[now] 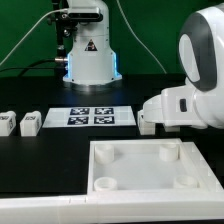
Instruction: Assemble one leg
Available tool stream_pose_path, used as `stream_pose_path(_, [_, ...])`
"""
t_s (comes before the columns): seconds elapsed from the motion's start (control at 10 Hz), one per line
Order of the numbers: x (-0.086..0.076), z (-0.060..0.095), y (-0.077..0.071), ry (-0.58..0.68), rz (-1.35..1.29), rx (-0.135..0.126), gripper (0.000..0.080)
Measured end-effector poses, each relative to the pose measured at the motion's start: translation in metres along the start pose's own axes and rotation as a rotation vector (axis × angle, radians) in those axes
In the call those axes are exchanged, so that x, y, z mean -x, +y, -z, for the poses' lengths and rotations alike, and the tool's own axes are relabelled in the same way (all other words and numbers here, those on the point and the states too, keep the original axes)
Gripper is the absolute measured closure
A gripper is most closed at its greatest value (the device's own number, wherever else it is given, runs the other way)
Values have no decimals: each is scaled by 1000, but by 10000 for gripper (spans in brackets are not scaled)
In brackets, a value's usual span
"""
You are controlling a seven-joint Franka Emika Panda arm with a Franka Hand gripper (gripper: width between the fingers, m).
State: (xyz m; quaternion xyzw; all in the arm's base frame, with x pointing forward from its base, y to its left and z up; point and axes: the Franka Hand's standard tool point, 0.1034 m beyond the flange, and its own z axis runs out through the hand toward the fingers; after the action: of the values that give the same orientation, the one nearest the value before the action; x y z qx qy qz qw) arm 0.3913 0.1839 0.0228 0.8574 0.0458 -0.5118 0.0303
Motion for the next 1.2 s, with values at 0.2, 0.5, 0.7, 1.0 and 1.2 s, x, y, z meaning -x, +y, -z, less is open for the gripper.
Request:
stream_pose_path(0.2, [0,2,5,3,12,-8,150])
stream_pose_path(0.5, [-3,0,11,6,16,-12,150])
stream_pose_path(0.7, [-8,-11,10,10,14,-11,150])
stream_pose_path(1.0, [-8,-11,10,11,14,-12,266])
stream_pose_path(1.2, [-8,-11,10,11,14,-12,509])
